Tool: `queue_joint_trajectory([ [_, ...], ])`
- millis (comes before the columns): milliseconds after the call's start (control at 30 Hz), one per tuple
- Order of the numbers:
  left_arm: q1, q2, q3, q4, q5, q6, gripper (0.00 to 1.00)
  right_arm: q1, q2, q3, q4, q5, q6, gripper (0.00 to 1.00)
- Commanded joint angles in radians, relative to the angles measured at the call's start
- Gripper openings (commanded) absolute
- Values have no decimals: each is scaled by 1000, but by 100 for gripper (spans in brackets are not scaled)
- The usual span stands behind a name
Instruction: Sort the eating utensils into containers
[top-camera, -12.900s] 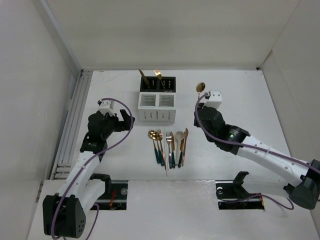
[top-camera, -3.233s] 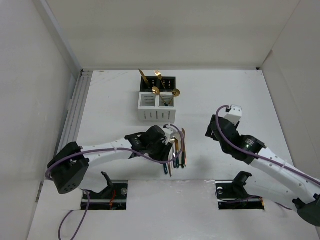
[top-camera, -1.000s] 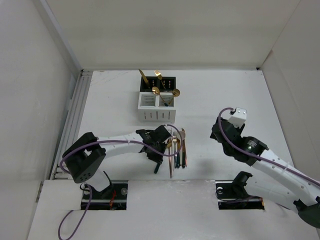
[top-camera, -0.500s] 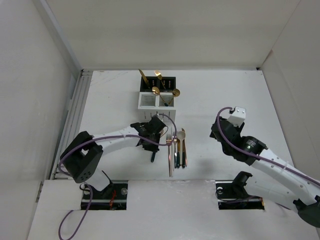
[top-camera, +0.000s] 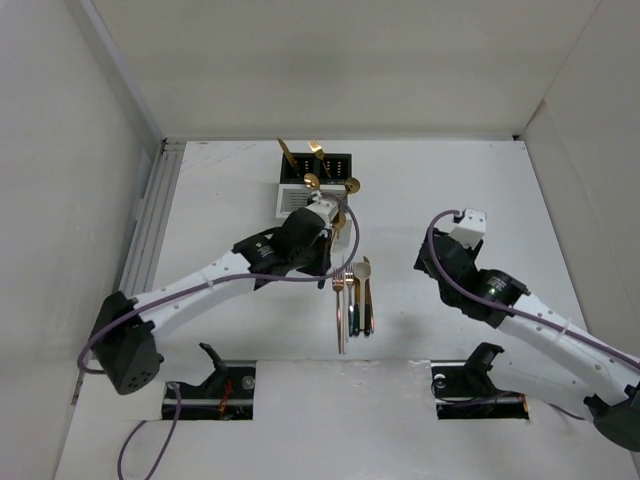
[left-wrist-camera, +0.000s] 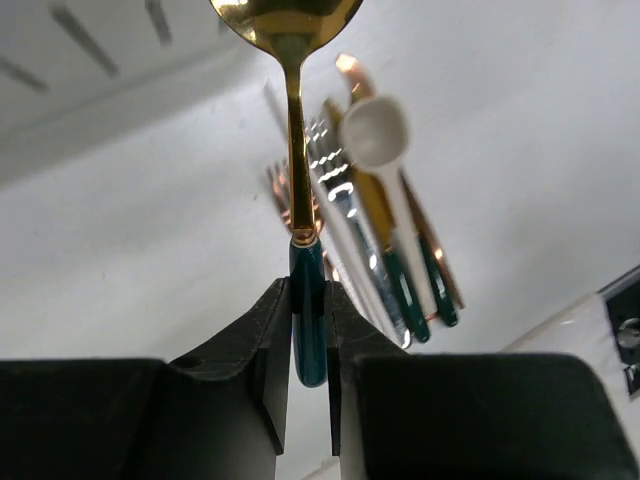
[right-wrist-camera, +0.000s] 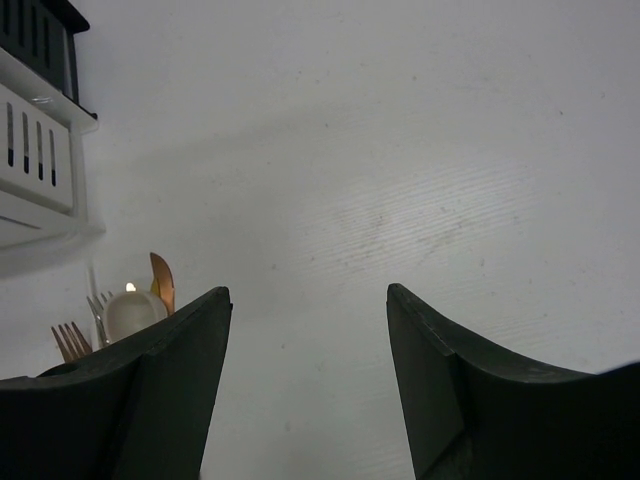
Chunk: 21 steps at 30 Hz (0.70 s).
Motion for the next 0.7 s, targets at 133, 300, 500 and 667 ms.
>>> queue_joint_trajectory([
  [133, 47, -132, 22, 458, -49, 167, 0, 8, 72, 51, 229, -8, -97, 69],
  [300, 130, -4, 22, 792, -31, 252, 0, 8, 142, 51, 311, -20, -126, 69],
  [500, 207, 198, 104, 951, 6, 261, 0, 8, 233, 83, 320, -63, -135, 69],
  [667, 242, 302, 141, 1002, 6, 270, 0, 8, 245, 93, 297, -63, -135, 69],
])
